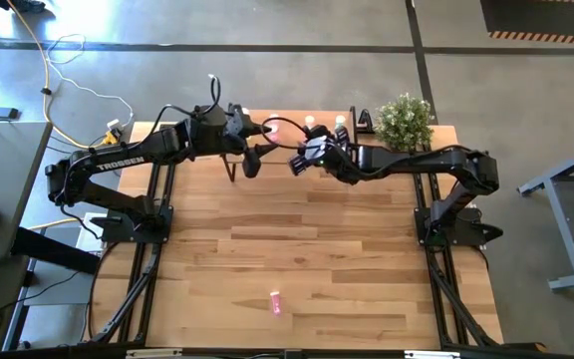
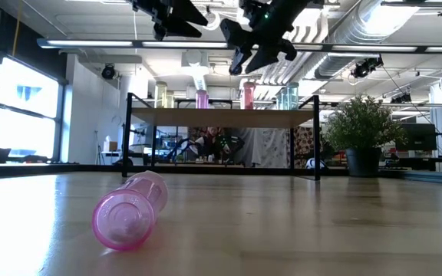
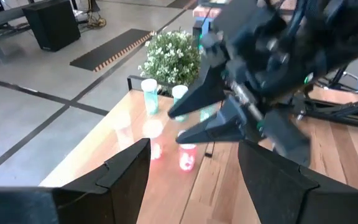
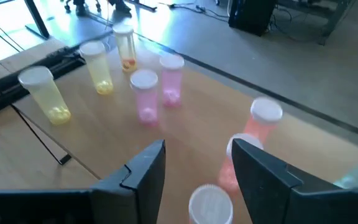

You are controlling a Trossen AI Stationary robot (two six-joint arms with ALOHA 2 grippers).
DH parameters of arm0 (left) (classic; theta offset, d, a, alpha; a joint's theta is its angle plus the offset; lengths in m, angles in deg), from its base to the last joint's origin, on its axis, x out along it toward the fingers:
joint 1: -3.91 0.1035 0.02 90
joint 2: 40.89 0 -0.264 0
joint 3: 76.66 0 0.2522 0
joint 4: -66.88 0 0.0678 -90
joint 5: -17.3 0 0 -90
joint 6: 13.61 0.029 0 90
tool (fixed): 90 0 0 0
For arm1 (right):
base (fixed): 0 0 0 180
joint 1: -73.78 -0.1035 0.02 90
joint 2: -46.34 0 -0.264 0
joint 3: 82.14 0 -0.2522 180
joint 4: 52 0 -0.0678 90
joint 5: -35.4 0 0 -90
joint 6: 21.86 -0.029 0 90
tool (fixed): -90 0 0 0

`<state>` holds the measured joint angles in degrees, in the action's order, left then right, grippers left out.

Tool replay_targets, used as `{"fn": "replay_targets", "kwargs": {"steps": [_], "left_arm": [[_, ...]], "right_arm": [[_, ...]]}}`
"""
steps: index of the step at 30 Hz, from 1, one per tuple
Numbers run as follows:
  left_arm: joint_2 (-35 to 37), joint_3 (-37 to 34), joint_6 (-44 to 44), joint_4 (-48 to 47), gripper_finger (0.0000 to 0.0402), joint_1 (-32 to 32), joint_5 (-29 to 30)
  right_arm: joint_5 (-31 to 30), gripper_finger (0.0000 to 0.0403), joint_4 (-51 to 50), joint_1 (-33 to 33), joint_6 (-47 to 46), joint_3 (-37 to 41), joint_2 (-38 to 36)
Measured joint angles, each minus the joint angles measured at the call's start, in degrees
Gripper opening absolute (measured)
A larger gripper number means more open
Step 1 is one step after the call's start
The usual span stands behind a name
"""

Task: Pick and place medicine bottles onto shelf by color
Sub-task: Put the purple pill bottle on the shelf aligned with other purple pill bottles

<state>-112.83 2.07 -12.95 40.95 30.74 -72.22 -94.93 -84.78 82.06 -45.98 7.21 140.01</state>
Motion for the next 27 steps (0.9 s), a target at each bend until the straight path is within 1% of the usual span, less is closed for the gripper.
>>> {"fn": "replay_targets", "kwargs": {"steps": [6,10,13,18,20,27], "left_arm": [[0.6,0.0,-2.2,-4.5,0.0234,-0.4,0.0],[1.4,0.0,-7.1,-7.8,0.0234,-1.8,0.3],[1.9,0.0,-14.2,-10.4,0.0234,-3.7,0.3],[1.9,0.0,-26.5,-17.6,0.0234,-8.9,0.3],[1.9,0.0,-32.0,-20.3,0.0234,-11.6,0.6],[1.8,0.0,-54.0,-26.4,0.0234,-23.1,6.7]], "right_arm": [[0.0,0.0177,-2.7,0.1,3.4,-5.2,0.0],[0.0,0.0177,-6.5,1.2,5.3,-10.0,0.0],[0.8,0.0177,-11.0,3.1,5.9,-13.7,0.0],[6.8,0.0177,-17.1,6.3,9.1,-20.6,0.0],[7.9,0.0177,-19.4,7.3,11.3,-23.4,0.0],[8.5,0.0177,-26.8,10.0,21.6,-33.3,0.0]]}}
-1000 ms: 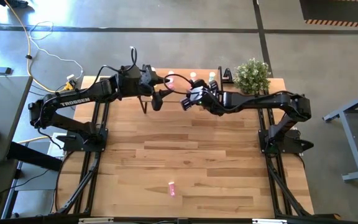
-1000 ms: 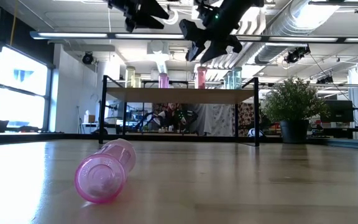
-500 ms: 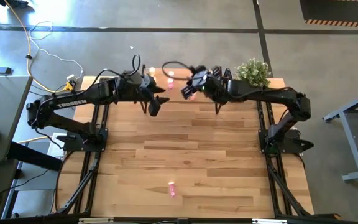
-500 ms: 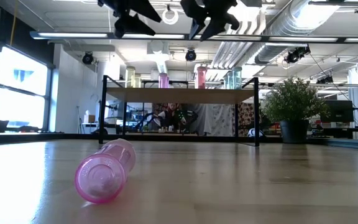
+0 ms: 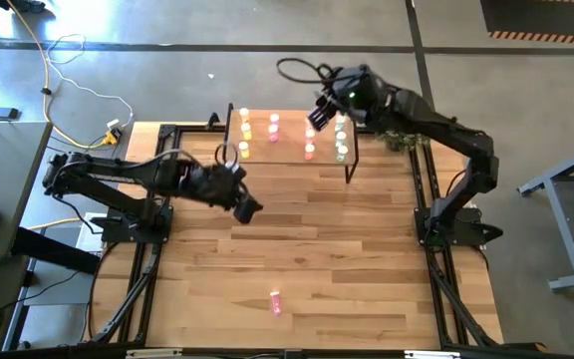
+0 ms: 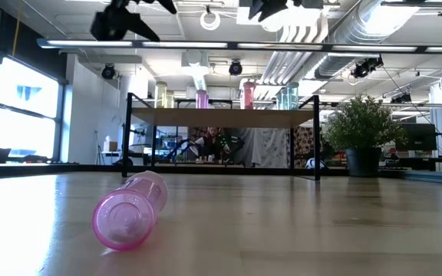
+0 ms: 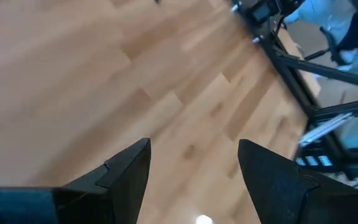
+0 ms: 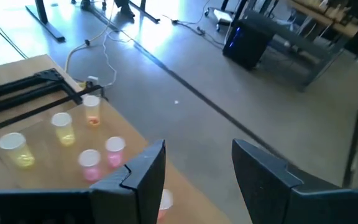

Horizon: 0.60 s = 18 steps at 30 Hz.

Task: Pick and place medicine bottles onto shelf by color
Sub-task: Put the purple pill bottle on the shelf aligned with other purple pill bottles

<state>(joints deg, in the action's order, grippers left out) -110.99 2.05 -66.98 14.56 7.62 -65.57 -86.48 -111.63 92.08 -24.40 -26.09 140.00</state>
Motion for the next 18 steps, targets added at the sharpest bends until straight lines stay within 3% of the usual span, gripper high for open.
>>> {"fn": "replay_targets", "kwargs": {"steps": [7,18], "left_arm": [[-2.4,0.0,-18.7,-0.2,0.0234,-10.6,6.0],[-15.2,0.0,-45.4,2.5,0.0234,-22.9,7.1]], "right_arm": [[0.0,0.0177,-5.1,2.4,5.5,-5.5,0.0],[0.6,0.0177,-9.6,4.7,6.3,-6.1,0.0]]}}
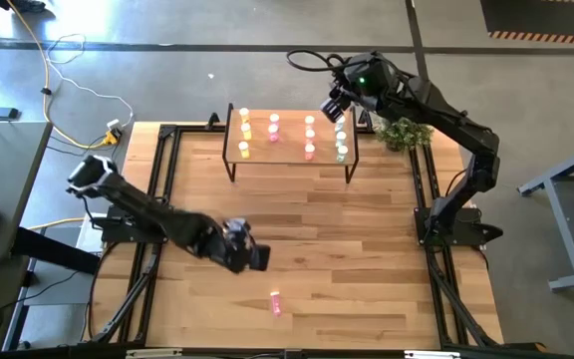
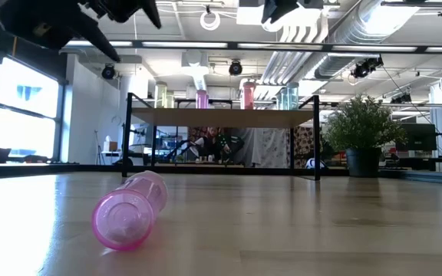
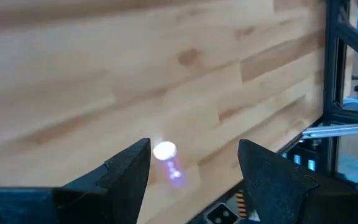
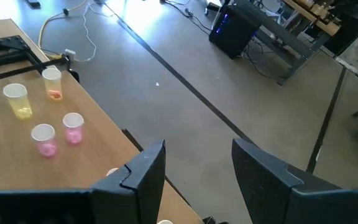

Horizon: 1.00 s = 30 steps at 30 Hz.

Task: Pick and place medicine bottles onto shelf by color
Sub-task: Put the purple pill bottle on the shelf aligned with other purple pill bottles

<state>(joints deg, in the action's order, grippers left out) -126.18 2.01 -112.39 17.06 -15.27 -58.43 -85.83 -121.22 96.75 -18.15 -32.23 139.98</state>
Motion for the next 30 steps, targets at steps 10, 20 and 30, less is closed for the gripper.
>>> {"fn": "replay_targets", "kwargs": {"steps": [10,20,30], "left_arm": [[-13.0,0.8,-8.8,10.3,0.0234,-4.2,-3.9],[-21.6,9.4,-8.8,6.9,0.0234,-4.9,-6.8],[-23.7,11.5,-10.4,5.0,0.0234,-5.1,-6.1]], "right_arm": [[0.2,0.0177,-0.7,0.3,0.2,0.0,0.0],[1.5,0.0177,-1.8,0.3,-0.9,0.0,0.0],[3.4,0.0177,-2.1,0.3,-0.9,0.0,0.0]]}}
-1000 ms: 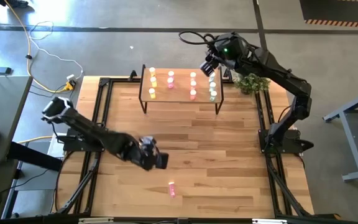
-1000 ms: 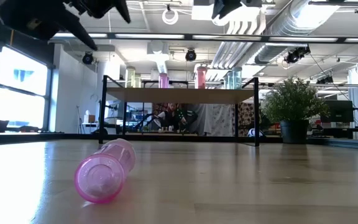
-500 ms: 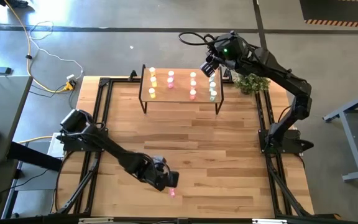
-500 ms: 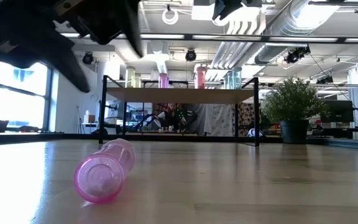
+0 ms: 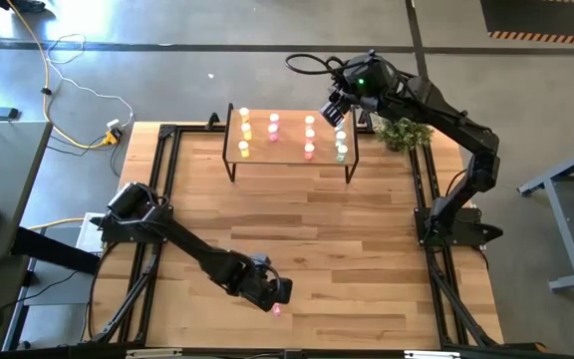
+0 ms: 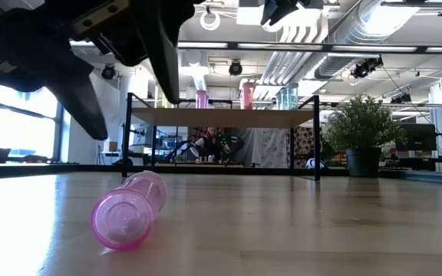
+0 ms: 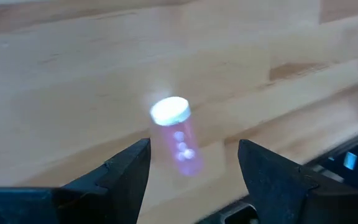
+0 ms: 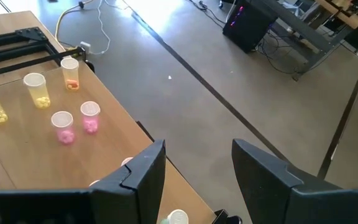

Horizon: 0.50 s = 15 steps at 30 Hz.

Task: Pick and place medicine bottles onto shelf by color
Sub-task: Put the purple pill bottle on the shelf aligned with other purple pill bottles

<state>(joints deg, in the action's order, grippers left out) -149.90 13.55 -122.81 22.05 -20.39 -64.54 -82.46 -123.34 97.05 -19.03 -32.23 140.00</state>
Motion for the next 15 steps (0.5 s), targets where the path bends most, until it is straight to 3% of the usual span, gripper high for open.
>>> {"fn": "replay_targets", "kwargs": {"steps": [15], "left_arm": [[-4.6,0.2,-1.2,3.0,0.0234,-1.4,-0.7]], "right_arm": [[0.0,0.0177,0.0,0.0,0.0,0.0,0.0]]}}
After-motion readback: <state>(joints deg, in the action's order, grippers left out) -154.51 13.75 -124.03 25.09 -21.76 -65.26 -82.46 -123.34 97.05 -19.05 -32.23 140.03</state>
